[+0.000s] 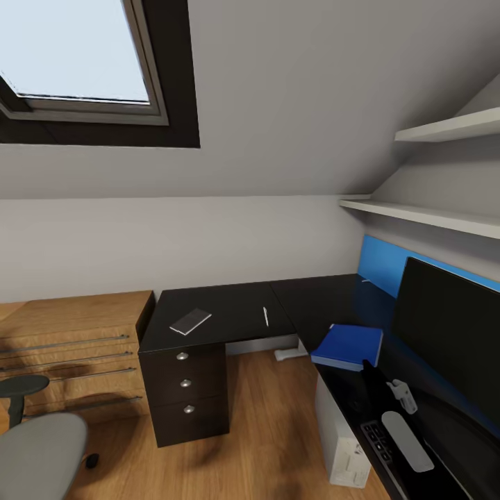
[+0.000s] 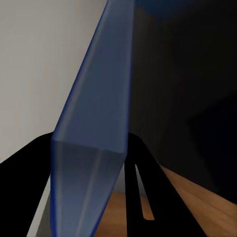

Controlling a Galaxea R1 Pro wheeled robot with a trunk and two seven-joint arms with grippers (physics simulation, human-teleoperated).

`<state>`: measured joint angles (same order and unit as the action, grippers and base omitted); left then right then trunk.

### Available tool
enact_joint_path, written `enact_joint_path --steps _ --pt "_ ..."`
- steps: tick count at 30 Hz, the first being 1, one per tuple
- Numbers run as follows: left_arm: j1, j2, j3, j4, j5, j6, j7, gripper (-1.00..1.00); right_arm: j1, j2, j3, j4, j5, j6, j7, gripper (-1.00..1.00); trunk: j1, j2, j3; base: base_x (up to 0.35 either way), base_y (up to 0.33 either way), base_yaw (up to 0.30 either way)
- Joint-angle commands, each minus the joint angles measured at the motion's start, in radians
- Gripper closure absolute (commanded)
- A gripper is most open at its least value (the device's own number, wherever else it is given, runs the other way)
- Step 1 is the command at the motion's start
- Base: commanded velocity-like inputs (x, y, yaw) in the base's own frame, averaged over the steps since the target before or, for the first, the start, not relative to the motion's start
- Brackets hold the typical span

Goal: In the bedroom, organize the workspace by keeping the computer under the desk, ensuring the monitor is on the desk, placing the keyboard on the desk next to the monitor, placing the mouse on the desk next to the keyboard, moving the folder from the swivel chair onto the desk next to the mouse, stacking the notebook on top of the folder with the pen on top of the notebook, and positioning the swivel chair next to the desk.

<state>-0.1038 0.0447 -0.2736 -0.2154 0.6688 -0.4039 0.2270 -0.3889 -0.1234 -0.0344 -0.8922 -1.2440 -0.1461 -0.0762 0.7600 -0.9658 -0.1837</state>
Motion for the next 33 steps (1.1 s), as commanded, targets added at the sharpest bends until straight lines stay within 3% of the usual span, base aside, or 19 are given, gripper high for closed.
enact_joint_path --steps 1,17,23,33 --pt "-0.001 0.000 -0.009 -0.001 0.003 -0.002 0.008 -1.00 -0.002 -0.001 0.002 0.001 -0.009 -0.004 -0.004 1.00 0.000 -0.001 -0.001 0.146 0.000 0.000" --pt "-0.001 0.001 -0.009 -0.001 0.005 -0.002 0.008 -1.00 -0.007 -0.001 0.001 0.013 -0.009 -0.004 -0.005 1.00 0.000 -0.001 -0.001 0.041 0.000 0.000" --pt "-0.001 0.001 -0.009 -0.001 0.005 -0.003 0.008 -1.00 -0.014 -0.003 -0.029 0.036 -0.009 -0.004 -0.005 1.00 0.000 -0.001 -0.001 0.000 0.000 0.000" --pt "-0.001 0.000 -0.008 -0.001 0.003 -0.003 0.008 -1.00 -0.017 -0.002 -0.037 0.039 -0.009 -0.004 -0.005 1.00 0.000 -0.001 -0.001 0.000 0.000 0.000"
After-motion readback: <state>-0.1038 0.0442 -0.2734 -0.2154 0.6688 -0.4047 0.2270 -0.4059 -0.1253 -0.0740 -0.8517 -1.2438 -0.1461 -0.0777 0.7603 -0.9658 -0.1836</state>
